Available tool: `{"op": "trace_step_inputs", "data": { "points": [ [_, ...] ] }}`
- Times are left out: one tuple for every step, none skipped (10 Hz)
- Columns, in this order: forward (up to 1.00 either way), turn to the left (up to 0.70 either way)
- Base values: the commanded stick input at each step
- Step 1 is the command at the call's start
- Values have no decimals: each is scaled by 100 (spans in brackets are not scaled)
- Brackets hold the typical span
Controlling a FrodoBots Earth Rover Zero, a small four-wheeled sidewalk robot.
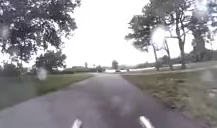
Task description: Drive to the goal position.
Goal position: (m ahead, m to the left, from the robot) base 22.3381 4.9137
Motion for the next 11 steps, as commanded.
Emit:
{"op": "trace_step_inputs", "data": {
  "points": [
    [70, 0],
    [70, 0],
    [70, 0],
    [70, 0],
    [70, 0],
    [70, 0],
    [70, 0],
    [70, 0],
    [70, 0],
    [70, 0],
    [70, 0]
  ]
}}
